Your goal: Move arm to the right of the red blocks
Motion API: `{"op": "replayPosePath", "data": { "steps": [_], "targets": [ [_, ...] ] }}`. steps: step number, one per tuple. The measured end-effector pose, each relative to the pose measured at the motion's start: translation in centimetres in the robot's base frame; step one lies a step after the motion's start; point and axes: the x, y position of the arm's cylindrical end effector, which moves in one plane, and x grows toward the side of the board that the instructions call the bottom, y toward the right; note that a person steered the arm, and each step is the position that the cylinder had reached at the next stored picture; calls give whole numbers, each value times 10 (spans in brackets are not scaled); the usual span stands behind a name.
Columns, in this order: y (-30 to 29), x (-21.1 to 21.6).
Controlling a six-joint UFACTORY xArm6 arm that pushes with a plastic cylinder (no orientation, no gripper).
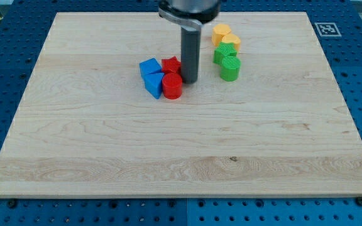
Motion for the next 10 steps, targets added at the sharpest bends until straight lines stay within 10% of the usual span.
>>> {"op": "replayPosePath", "data": {
  "steps": [3,6,10],
  "targets": [
    [-22,-97],
    [-71,-79],
    [22,-21]
  ]
}}
